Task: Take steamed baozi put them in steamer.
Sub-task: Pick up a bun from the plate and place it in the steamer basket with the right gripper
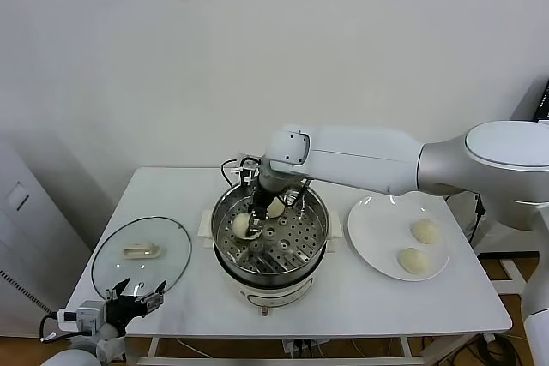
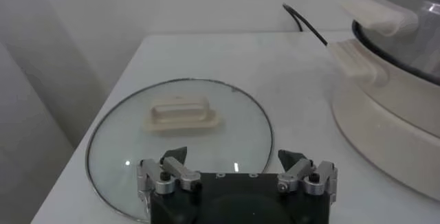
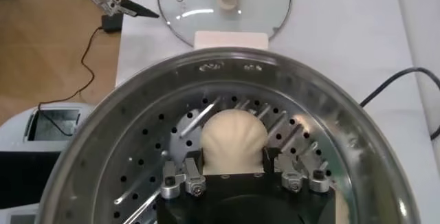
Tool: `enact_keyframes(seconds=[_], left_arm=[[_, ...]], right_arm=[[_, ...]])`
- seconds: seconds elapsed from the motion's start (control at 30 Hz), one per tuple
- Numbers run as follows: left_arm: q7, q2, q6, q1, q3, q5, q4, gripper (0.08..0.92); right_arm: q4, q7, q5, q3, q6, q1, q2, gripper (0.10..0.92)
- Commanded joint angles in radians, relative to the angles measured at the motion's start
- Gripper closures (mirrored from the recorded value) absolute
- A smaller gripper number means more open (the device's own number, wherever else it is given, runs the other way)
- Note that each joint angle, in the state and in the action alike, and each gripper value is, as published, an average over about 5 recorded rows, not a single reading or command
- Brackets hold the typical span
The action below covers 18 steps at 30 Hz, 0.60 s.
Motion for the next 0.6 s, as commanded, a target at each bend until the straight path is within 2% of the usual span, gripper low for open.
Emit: enact_keyframes(seconds=[0.03, 0.3, 0.6], left_arm=[[0.001, 0.0, -0.001, -0.001, 0.001, 0.0, 0.003, 0.177], [0.002, 0.004, -0.004, -0.002, 0.001, -0.004, 0.009, 0.177], [0.002, 0.004, -0.003, -0.003, -0.002, -0.007, 0.006, 0.177]], right_arm=[[-0.014, 0.027, -0.004, 0.014, -0.003, -0.034, 0.008, 0.429], [0.018, -0.079, -0.029, 0.019, 0.033, 0.059, -0.076, 0.223], [0.098, -0.353, -0.191, -0.094, 0.217, 0.296, -0.348, 0.203]])
